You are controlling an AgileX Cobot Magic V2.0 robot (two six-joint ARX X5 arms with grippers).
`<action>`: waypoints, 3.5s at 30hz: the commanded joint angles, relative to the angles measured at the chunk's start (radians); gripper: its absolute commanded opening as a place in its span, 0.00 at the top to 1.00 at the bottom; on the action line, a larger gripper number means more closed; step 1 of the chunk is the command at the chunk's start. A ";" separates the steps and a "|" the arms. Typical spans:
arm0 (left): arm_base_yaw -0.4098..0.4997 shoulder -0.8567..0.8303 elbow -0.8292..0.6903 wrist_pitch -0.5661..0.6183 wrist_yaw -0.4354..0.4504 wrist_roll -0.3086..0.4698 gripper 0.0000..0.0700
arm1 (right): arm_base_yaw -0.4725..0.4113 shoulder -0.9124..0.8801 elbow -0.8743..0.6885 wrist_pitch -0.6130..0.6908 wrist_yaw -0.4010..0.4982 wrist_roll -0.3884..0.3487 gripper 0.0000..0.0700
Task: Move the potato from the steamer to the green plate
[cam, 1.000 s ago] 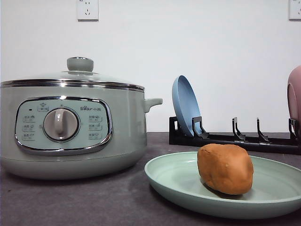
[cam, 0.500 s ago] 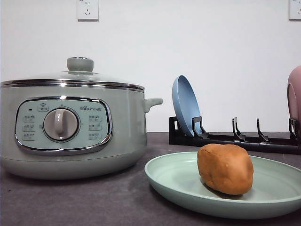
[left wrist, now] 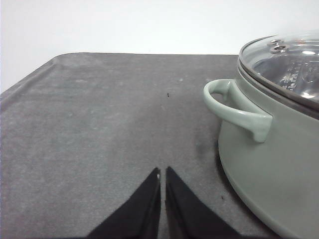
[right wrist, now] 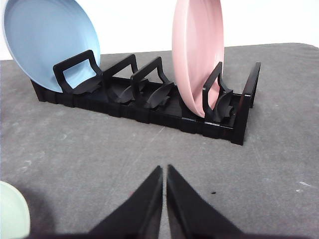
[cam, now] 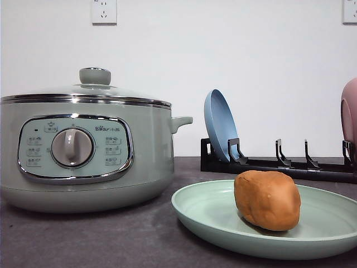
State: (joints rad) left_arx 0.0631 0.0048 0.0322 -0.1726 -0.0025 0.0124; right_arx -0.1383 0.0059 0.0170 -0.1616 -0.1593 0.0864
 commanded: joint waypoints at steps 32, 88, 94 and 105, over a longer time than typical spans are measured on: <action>0.002 -0.002 -0.020 0.016 -0.002 -0.003 0.99 | 0.000 -0.002 -0.006 0.004 0.002 0.011 1.00; 0.002 -0.002 -0.020 0.016 -0.002 -0.003 0.99 | 0.000 -0.002 -0.006 0.004 0.002 0.011 1.00; 0.002 -0.002 -0.020 0.016 -0.002 -0.003 0.99 | 0.000 -0.002 -0.006 0.004 0.002 0.011 1.00; 0.002 -0.002 -0.020 0.016 -0.002 -0.003 0.99 | 0.000 -0.002 -0.006 0.004 0.002 0.011 1.00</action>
State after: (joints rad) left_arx 0.0631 0.0048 0.0322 -0.1726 -0.0025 0.0124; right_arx -0.1383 0.0059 0.0170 -0.1616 -0.1577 0.0864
